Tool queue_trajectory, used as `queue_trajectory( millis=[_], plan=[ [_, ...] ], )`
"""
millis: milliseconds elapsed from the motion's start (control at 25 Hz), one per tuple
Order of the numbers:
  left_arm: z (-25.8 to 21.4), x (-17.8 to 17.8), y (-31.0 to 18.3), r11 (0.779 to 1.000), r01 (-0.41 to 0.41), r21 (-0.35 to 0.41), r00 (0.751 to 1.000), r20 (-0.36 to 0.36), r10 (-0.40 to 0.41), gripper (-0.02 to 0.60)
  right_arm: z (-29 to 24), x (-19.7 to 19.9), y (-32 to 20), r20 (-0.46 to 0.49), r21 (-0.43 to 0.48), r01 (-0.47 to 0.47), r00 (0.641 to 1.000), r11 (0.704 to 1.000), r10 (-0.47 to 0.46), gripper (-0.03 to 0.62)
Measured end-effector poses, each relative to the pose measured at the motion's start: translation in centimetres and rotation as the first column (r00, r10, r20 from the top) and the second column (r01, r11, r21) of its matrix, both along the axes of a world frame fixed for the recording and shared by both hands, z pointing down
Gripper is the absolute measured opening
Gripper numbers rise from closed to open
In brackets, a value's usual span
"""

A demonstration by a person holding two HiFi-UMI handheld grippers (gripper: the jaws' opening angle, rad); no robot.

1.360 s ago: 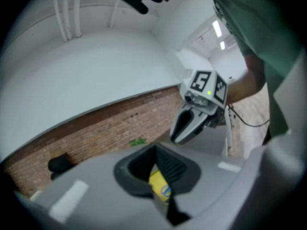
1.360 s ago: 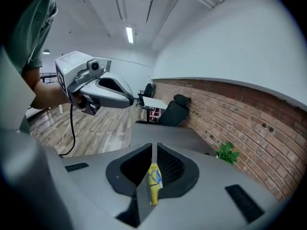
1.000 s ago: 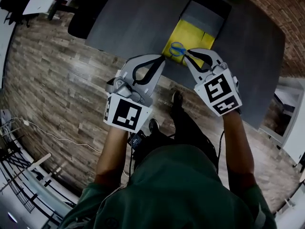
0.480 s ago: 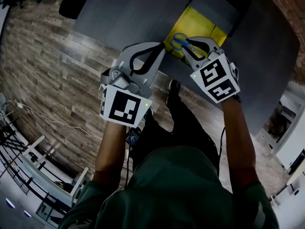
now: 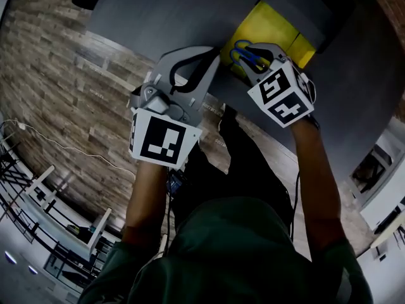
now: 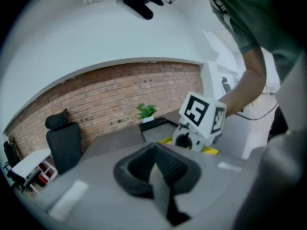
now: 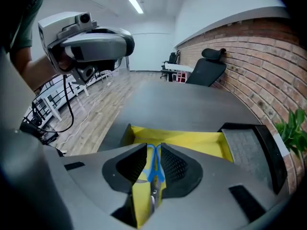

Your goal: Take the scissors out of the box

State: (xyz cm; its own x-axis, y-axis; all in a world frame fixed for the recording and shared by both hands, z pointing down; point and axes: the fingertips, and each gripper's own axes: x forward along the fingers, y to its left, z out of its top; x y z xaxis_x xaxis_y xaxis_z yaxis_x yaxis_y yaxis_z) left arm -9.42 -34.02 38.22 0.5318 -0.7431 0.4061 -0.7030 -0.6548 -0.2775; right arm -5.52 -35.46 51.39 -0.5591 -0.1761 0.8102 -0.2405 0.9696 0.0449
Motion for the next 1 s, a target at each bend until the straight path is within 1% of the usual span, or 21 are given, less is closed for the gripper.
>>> queue_trajectory(
  millis=[160,320,480,680,840,1000],
  plan=[
    [1.7,-1.6,-0.4,1.000,0.015,-0.016,1.000,-0.010,-0.015,-0.002,2.3,-1.6,-0.3,-0.030,-0.017,0.014,0.999,1.000,-0.014,0.080],
    [2.6,-1.6,-0.8,0.999,0.019,-0.032,1.000,-0.013,-0.019,-0.002,3.5,-1.6,-0.7,-0.066,-0.031,0.020,0.998,0.999,-0.022,0.080],
    [3.5,-2.0,-0.9,0.999,0.022,-0.043,1.000,-0.018,-0.023,-0.002,5.1,-1.7,-0.6,-0.095,-0.078,0.011,0.995,0.997,-0.018,0.081],
    [3.9,-1.9,-1.4,0.999,0.015,-0.051,0.999,-0.029,-0.016,-0.002,5.5,-1.8,-0.6,-0.083,-0.133,-0.021,0.997,0.991,0.010,0.080],
    [3.8,-1.5,-1.7,0.998,-0.002,-0.056,0.999,-0.033,0.000,-0.002,5.5,-1.7,-0.7,-0.087,-0.125,-0.024,0.996,0.992,0.013,0.075],
    [3.4,-1.4,-1.7,0.999,-0.020,-0.048,0.999,-0.035,0.018,-0.002,4.6,-1.9,-1.0,-0.070,-0.070,-0.034,0.997,0.997,0.029,0.074]
  ],
)
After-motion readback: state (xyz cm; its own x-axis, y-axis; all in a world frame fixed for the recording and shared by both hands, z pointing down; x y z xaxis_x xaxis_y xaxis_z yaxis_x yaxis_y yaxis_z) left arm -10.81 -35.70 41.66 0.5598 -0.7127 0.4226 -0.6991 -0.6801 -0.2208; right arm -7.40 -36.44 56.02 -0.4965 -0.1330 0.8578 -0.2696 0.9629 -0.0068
